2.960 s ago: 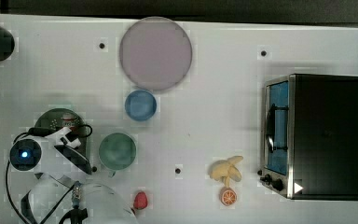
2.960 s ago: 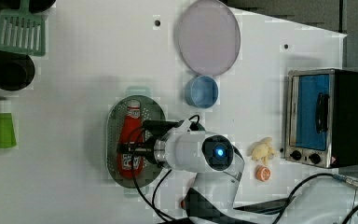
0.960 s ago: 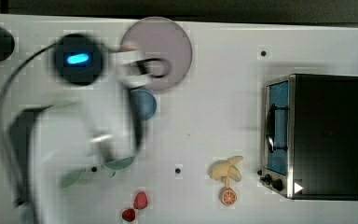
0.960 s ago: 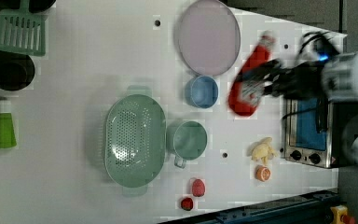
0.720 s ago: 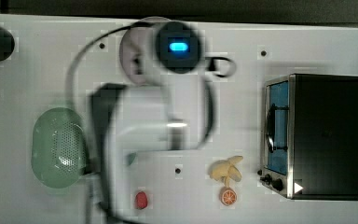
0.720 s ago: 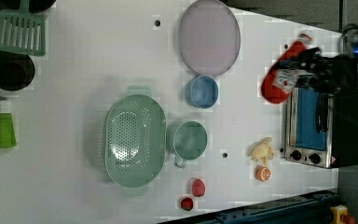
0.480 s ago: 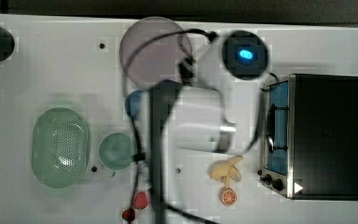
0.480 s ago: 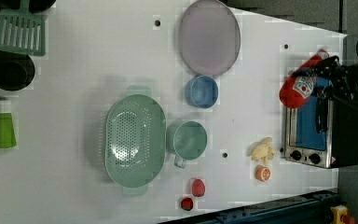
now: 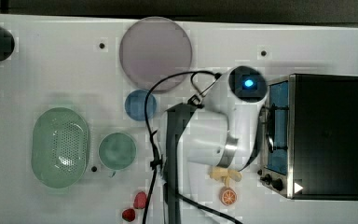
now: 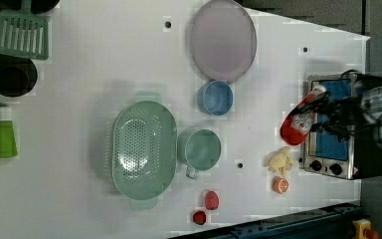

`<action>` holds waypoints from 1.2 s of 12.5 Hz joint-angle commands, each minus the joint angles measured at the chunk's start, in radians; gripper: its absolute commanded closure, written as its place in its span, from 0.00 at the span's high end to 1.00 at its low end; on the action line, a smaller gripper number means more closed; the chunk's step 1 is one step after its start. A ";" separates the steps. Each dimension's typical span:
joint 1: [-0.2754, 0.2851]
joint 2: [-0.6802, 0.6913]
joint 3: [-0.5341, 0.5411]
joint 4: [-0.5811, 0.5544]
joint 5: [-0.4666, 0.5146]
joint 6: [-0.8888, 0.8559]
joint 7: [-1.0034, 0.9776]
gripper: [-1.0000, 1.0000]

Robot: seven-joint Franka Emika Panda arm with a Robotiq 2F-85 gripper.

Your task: Pick ketchup from strainer and place it on the table

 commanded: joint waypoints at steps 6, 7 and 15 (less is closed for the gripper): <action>0.044 0.152 0.017 -0.128 -0.052 0.343 -0.044 0.73; 0.044 0.167 0.017 -0.125 -0.053 0.359 -0.044 0.84; 0.044 -0.003 0.023 0.023 -0.038 0.198 -0.031 1.00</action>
